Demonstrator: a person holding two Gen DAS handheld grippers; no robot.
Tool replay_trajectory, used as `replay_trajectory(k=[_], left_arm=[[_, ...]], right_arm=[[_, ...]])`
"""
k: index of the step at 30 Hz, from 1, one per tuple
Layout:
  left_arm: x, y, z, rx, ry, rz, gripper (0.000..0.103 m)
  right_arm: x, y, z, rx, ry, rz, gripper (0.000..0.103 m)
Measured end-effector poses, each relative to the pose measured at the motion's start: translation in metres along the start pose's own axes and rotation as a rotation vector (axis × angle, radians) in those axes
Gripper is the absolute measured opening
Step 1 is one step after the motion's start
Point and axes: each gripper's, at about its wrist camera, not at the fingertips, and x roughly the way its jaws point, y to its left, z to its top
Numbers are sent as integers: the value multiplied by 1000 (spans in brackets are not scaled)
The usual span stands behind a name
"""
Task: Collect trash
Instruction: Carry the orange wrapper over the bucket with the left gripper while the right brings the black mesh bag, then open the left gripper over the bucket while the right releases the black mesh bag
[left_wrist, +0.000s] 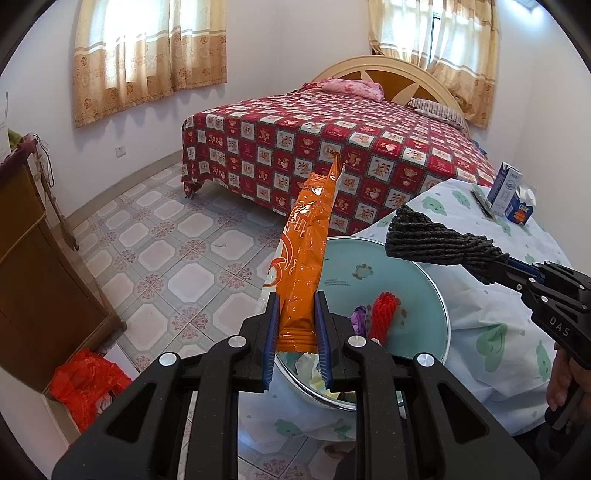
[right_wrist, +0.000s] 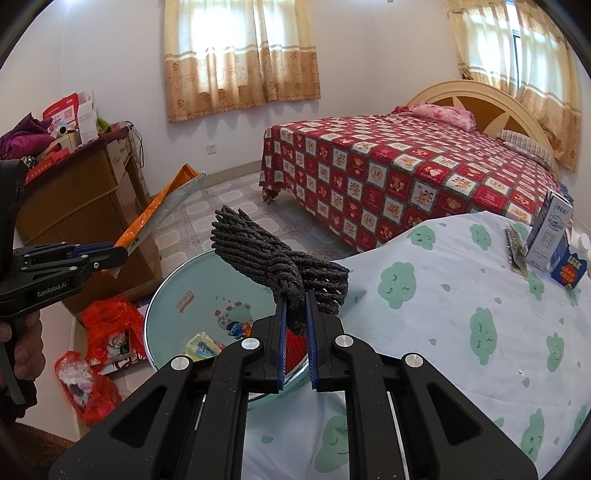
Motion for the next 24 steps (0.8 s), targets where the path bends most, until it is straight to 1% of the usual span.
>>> replay_trajectory(k=[5,7,8,9,10,11,14,15,17,19,24], left_arm=[[-1,-3,1,2,-4,-10,20],[-1,-7,1,2,-7,-22,23],[-1,-9,1,5,-7,-26,24],[-2,-10,1,6,-11,-31,29],[-2,-10,-1,9,-12,-35,38],[-2,-12,-2,12,-16,-33,40],[-2,-17,-3,18,-20,-40,50],[-4,-18,-2,18,-25,-41,55],[-7,-21,-2,21,-34,-41,60],[-11,-24,-2,22,-48,-43,67],[-24,-28,-1,22,-80,-46,72]], right_arm=[[3,2,1,-2,-3,2,10],[5,2,2,-4,-7,11,11],[6,2,2,-2,-16,19,15],[7,2,2,3,-16,26,22],[9,1,1,10,-12,34,38],[10,0,1,15,-10,34,43],[8,-2,-3,31,-5,26,45],[5,-4,-4,42,-10,23,46],[-6,-6,-7,54,-29,10,49],[-14,-7,-8,56,-41,-3,52],[-50,-10,-13,61,-109,-62,57]])
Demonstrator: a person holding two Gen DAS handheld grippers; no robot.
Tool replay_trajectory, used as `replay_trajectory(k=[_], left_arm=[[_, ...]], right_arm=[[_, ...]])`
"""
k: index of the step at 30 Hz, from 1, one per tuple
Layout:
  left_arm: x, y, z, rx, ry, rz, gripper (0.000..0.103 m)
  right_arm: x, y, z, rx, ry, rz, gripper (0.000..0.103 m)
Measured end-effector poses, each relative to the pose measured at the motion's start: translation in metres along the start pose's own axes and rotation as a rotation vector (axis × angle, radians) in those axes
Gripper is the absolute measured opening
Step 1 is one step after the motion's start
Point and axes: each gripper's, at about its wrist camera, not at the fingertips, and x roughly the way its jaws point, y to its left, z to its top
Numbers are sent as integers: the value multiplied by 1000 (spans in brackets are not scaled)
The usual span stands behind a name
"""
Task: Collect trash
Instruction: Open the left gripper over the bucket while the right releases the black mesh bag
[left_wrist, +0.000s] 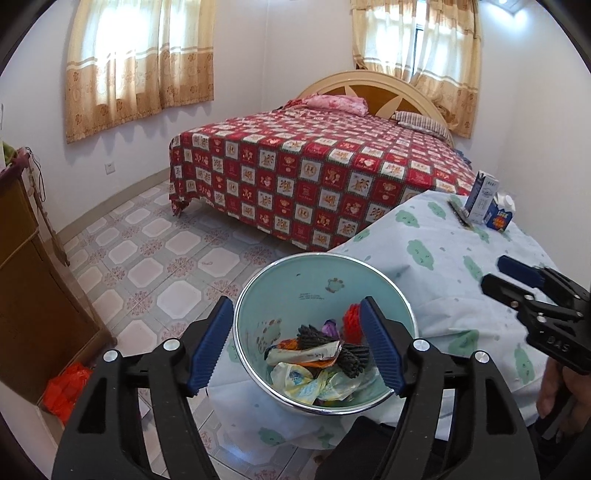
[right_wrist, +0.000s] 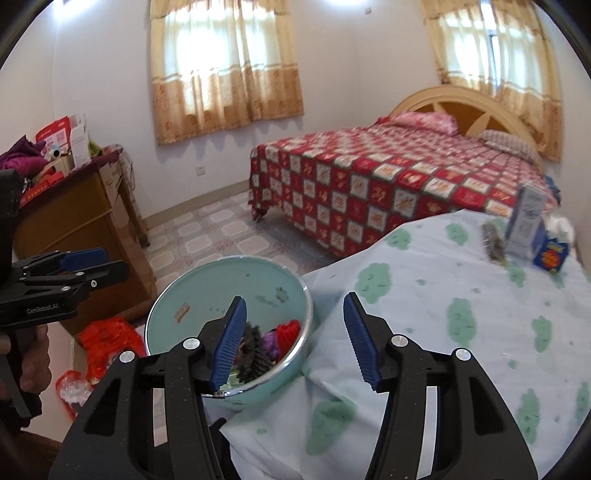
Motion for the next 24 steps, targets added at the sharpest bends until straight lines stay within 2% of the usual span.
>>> replay_trajectory(k=[5,10,14,19,24], left_arm=[[-15,-10,4,16,-41,-4,74],[-32,-15,10,24,-90,-5,80],[-40,-15,12,25,-108,-7,81],[-44,-18,13,33,-121,-9,88],[-46,-18,12,33,-126,-7,90]], right_arm=[[-29,-5,4,7,-58,-38,59],[-49,-10,4,11,-92,-69,61],[-58,-11,3,15,-106,-89,62],[-62,-11,3,21,-116,-106,63],[-64,-7,2,4,-115,-107,66]])
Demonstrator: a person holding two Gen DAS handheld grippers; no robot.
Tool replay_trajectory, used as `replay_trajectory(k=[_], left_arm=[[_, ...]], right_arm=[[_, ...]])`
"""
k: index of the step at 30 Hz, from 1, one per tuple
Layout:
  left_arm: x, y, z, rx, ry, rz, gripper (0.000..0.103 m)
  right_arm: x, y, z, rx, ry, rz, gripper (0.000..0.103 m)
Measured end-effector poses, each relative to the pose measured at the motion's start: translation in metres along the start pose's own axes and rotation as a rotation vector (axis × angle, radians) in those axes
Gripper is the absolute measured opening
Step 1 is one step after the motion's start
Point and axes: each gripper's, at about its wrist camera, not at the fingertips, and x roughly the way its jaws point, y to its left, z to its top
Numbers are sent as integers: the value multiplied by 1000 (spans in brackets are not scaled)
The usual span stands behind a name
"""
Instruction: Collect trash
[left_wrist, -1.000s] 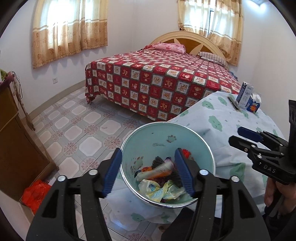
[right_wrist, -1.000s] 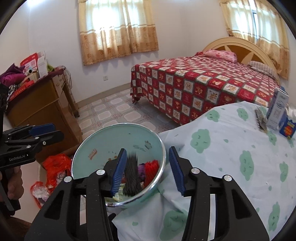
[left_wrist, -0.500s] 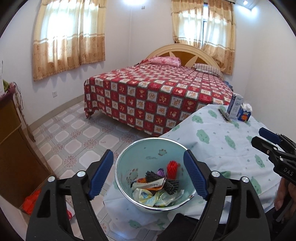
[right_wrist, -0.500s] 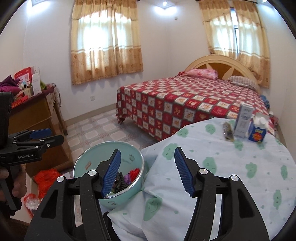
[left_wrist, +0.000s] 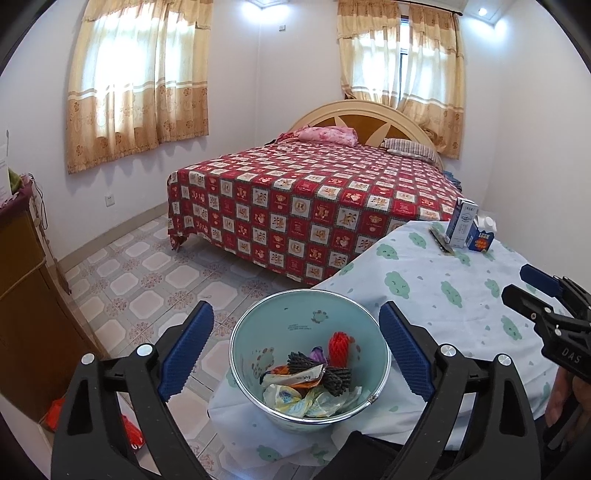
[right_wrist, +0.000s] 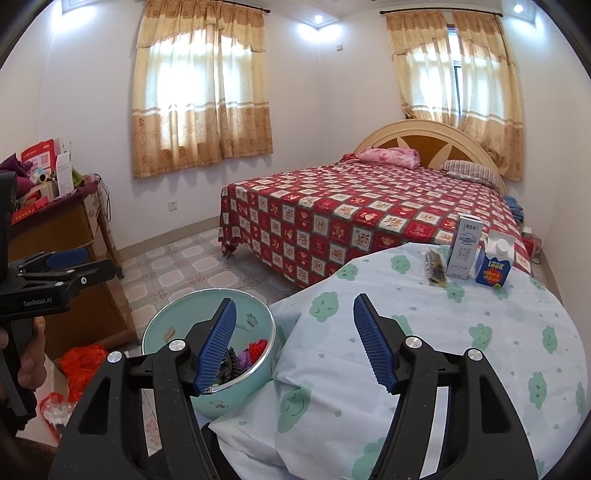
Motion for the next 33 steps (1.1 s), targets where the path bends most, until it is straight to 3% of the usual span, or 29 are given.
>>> replay_trajectory(k=[6,10,33], left_arm=[[-1,-1,0,5,1,-2,90],[-4,-2,0,10,-9,11,96],[-9,0,0,24,-14,42,97]], right_arm=[[-2,0,1,5,-8,-4,66],[-8,1,3,8,-27,-9,70],[-24,-5,4,30,-76,-38,78]])
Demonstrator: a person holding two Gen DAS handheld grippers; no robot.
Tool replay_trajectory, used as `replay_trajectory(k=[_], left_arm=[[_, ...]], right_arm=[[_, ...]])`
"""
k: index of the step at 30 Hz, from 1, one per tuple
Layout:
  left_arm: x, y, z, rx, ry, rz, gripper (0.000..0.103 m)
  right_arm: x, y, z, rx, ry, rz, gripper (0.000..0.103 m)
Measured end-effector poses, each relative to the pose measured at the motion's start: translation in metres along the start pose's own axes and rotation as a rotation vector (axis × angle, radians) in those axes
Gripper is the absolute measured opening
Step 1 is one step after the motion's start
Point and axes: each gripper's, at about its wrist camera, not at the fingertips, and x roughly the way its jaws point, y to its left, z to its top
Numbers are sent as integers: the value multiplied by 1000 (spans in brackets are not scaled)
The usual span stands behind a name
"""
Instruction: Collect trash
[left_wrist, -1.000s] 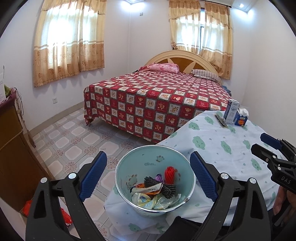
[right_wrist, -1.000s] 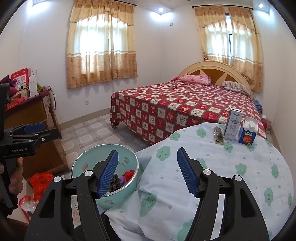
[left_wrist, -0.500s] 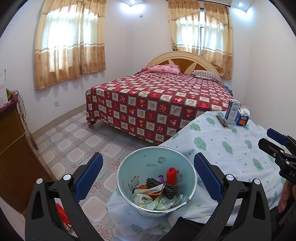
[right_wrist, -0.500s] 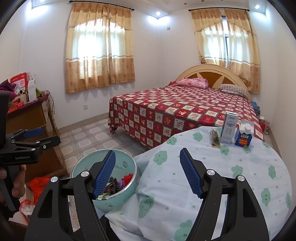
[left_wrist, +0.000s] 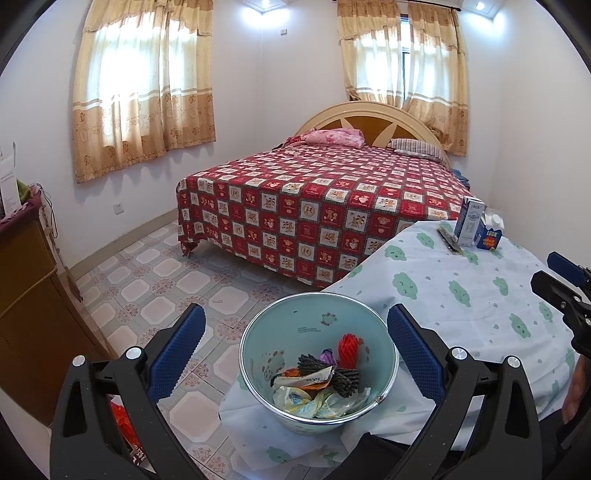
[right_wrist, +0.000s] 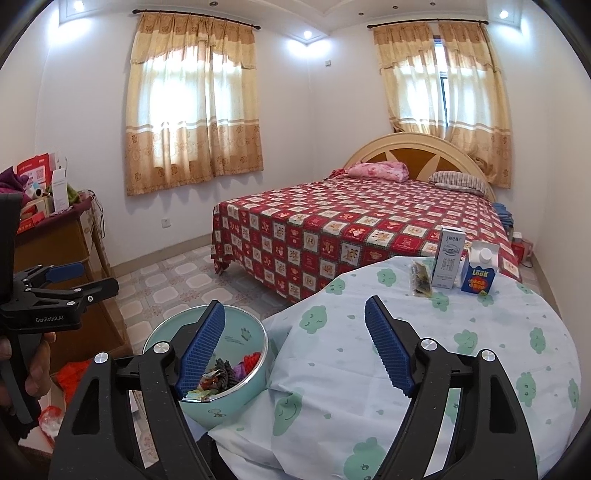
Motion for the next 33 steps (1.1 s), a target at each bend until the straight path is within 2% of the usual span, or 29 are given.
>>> replay_trajectory(k=[23,33], left_arm=[[4,5,0,-7,19,10,97],[6,2,-2,0,21,13,97]], right_arm=[[-4,-5,1,0,-25,-25,82],[5,-37,-5,53,7,-114,86]])
